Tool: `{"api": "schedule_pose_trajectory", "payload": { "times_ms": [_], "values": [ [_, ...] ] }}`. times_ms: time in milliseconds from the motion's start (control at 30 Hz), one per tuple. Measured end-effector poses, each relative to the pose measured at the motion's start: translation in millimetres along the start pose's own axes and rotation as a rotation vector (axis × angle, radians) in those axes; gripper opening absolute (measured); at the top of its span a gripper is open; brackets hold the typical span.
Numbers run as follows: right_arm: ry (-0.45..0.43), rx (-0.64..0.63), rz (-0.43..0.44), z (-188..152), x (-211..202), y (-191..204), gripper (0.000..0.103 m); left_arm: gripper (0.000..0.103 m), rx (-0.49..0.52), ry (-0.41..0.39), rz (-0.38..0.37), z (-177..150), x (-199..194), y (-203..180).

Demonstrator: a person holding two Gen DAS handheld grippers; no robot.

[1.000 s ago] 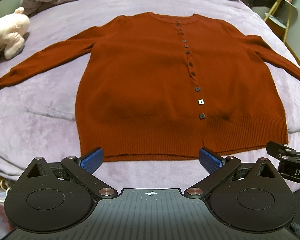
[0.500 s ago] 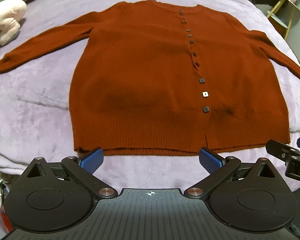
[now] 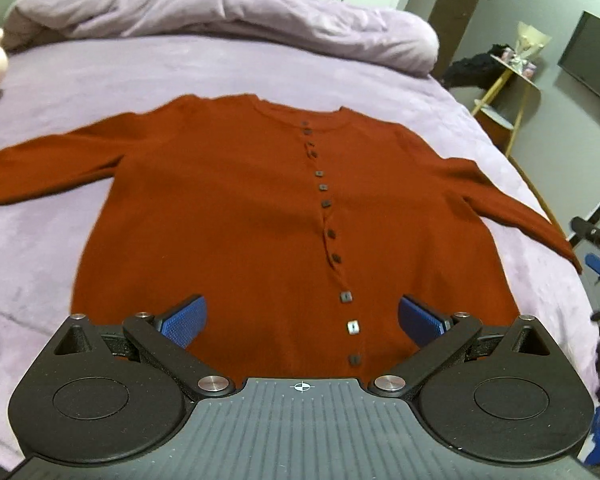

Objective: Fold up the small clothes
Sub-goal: 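Grasp the cardigan sleeve cuff with the right gripper and lift it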

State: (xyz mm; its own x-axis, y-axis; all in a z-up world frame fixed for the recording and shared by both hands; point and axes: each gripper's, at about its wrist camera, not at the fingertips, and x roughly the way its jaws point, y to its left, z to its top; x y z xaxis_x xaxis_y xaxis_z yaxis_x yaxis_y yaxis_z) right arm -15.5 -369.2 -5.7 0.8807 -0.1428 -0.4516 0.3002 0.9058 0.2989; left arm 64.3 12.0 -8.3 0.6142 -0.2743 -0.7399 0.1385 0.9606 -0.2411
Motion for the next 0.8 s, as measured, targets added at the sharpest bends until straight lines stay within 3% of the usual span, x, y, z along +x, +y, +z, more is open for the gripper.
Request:
{"api": "schedule_pose_trajectory", "payload": {
  "times_ms": [100,167,200,233,333,433,500,633,700,800],
  "values": [
    [-0.017,0.180,-0.118,25,36,-66,0.096,0.103,-0.026,-0.017,0.012,11,12,-5],
    [-0.005,0.366,-0.169,35,58,-116,0.081,0.103,-0.037,-0.010,0.010,18,21,-8],
    [0.001,0.446,-0.190,37,66,-137,0.066,0.103,-0.039,-0.002,0.010,20,26,-9],
    [0.004,0.538,-0.218,37,74,-159,0.058,0.103,-0.042,0.008,0.015,22,31,-9],
    [0.015,0.733,-0.271,32,93,-206,0.041,0.103,-0.051,0.038,0.035,27,43,-5],
    [-0.038,0.851,-0.275,21,98,-230,0.041,0.103,-0.066,0.048,0.041,29,49,1],
    [-0.062,0.889,-0.253,16,100,-240,0.038,0.103,-0.071,0.053,0.038,30,52,3],
    [-0.056,0.876,-0.273,16,109,-236,0.012,0.103,-0.074,0.063,0.044,33,57,8],
    [-0.045,0.864,-0.292,25,114,-226,0.010,0.103,-0.086,0.059,0.032,36,57,13],
    [-0.036,0.657,-0.380,50,114,-195,0.008,0.103,-0.096,0.055,0.012,41,57,18]
  ]
}}
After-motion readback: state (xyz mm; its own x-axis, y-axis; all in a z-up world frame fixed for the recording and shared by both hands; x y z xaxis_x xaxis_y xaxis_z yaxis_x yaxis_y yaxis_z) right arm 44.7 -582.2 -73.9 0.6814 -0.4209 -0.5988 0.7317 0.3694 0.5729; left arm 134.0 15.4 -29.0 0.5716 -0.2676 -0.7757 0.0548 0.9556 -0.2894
